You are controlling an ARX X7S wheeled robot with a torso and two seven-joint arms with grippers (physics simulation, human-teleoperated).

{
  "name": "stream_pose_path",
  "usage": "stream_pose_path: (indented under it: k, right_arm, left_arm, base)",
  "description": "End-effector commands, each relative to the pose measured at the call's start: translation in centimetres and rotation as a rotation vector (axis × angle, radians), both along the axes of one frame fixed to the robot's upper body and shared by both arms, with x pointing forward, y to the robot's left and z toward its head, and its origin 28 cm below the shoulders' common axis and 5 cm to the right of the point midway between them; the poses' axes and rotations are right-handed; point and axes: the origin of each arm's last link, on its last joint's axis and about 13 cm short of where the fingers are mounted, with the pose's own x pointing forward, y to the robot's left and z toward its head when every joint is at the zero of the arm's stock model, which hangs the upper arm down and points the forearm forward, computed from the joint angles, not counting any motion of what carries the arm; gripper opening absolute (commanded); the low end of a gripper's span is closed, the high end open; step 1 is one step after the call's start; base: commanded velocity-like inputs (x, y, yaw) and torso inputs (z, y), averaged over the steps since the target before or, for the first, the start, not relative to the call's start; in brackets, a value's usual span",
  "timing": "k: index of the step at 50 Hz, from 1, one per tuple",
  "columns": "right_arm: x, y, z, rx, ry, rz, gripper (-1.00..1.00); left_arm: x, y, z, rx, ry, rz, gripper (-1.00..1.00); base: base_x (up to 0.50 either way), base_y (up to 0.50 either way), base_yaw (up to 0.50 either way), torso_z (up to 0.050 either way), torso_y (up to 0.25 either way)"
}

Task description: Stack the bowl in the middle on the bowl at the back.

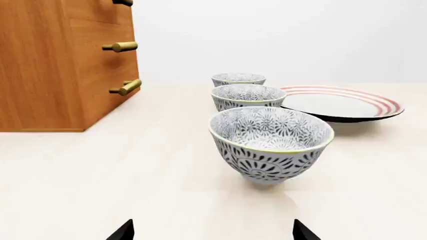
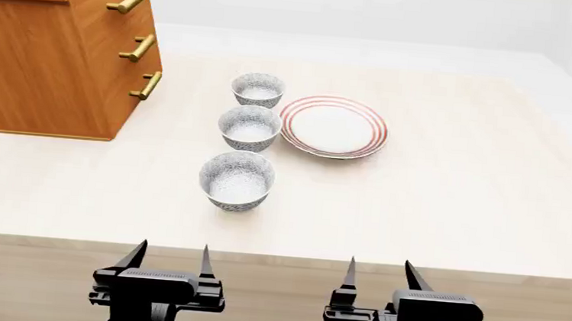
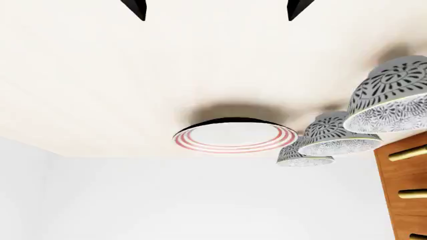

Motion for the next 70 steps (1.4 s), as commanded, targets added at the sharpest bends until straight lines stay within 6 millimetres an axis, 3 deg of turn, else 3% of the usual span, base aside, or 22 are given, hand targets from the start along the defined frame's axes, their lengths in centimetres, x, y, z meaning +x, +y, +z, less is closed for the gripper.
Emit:
stream_pose_path:
  k: [1,11,25,41,70]
  right_arm:
    - [-0.1,0.1,0.1,0.0,-0.001,0.001,1.0]
    - [0.3,0.0,1.7,-0.017,-0.02,-0.005,1.0]
    - [2.2,-1.0,7.2,-0.078,-0.043,0.023,1.0]
    - [3.7,-1.6,10.9,-0.118,-0.078,0.021,1.0]
    - [4.5,-1.7,12.4,-0.139,-0.087,0.028,1.0]
  left_arm:
    - [-0.1,0.0,0.1,0.002,-0.002,-0.002,1.0]
    - [0.5,0.4,1.8,0.018,-0.037,-0.023,1.0]
    - [3.5,2.0,8.4,0.068,-0.131,-0.079,1.0]
    - [6.2,4.0,12.4,0.082,-0.149,-0.043,1.0]
    - [7.3,4.7,14.0,0.103,-0.164,-0.035,1.0]
  base:
    - [0.0,0.0,0.0,0.0,0.0]
    - [0.0,0.0,0.0,0.0,0.0]
    - [0.0,0.0,0.0,0.0,0.0]
    - [0.06,0.0,0.0,0.0,0.0]
    - [0.34,0.0,0.0,0.0,0.0]
